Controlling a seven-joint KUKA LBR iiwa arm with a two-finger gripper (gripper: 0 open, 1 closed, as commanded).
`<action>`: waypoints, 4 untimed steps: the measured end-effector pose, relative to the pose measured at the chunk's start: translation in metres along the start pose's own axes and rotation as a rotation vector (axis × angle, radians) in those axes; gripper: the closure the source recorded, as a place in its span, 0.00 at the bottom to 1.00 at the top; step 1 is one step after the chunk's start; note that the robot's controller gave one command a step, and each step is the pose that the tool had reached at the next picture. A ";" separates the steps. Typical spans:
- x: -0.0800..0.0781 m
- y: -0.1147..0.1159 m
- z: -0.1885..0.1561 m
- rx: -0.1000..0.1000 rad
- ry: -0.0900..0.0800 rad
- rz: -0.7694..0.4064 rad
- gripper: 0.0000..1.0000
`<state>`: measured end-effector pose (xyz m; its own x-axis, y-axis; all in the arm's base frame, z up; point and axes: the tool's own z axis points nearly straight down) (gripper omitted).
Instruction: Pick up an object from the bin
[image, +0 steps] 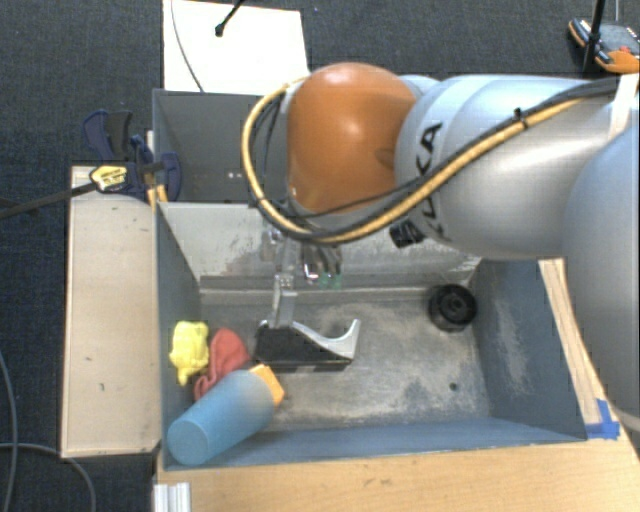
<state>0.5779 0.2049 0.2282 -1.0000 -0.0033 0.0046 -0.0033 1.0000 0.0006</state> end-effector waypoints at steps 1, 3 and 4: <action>0.000 -0.001 -0.003 0.000 -0.003 0.002 0.00; 0.003 -0.012 0.064 -0.003 -0.012 -0.052 0.00; 0.011 -0.037 0.106 0.000 -0.006 -0.230 0.00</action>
Offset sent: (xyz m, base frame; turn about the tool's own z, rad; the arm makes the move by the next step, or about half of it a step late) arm -0.0103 0.0266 -0.0141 -0.0553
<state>0.5662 0.1674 0.1220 -0.9730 -0.2309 -0.0016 -0.2309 0.9730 0.0004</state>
